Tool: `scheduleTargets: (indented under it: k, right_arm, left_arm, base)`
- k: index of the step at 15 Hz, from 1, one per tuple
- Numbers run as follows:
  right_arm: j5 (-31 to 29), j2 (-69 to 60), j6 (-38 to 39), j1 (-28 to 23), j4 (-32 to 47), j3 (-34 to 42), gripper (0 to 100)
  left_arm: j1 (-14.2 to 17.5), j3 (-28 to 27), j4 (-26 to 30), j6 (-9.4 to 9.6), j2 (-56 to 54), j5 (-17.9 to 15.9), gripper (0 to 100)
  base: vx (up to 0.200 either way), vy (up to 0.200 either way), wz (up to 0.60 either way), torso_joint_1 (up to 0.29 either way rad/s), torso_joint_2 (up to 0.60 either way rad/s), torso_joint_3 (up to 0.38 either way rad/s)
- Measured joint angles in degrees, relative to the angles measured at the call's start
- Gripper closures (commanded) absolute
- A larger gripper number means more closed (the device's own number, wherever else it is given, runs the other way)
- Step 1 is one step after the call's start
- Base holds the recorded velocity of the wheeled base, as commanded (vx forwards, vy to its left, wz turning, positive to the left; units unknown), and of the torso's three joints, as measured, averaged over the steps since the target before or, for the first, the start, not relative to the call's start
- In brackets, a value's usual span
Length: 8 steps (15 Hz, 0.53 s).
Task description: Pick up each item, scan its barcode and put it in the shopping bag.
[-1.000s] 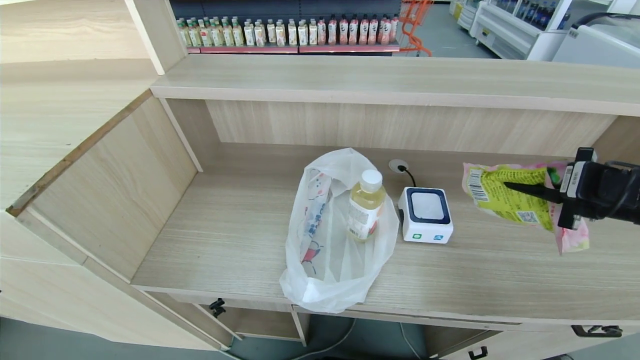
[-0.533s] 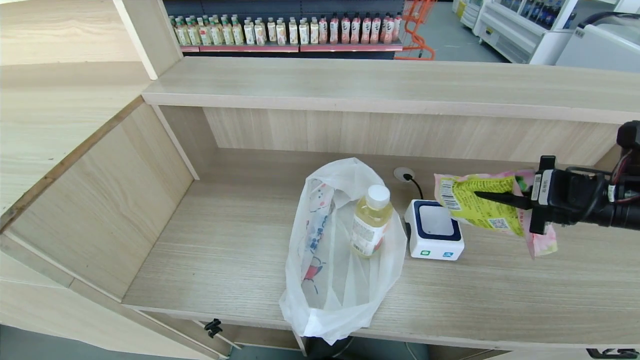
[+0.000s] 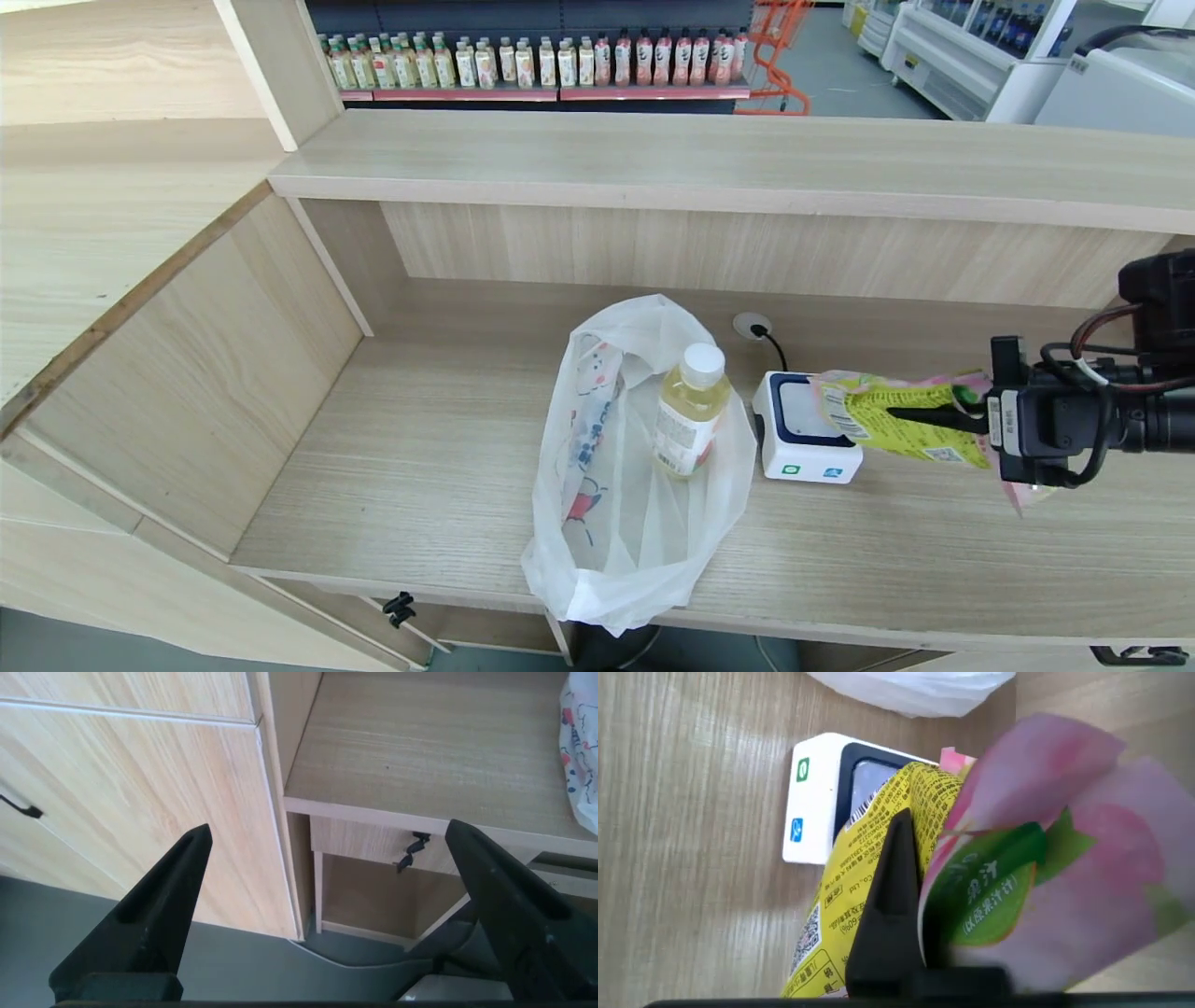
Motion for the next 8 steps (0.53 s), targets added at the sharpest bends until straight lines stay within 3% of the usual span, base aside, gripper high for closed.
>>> scheduleTargets:
  k: [8]
  right_arm:
    - [0.0,6.8,-17.2,-3.1,3.8,-6.8,100]
  left_arm:
    - [0.0,0.0,0.0,-0.02,0.0,0.0,0]
  base:
    - [0.0,0.0,0.0,0.0,0.0,0.0]
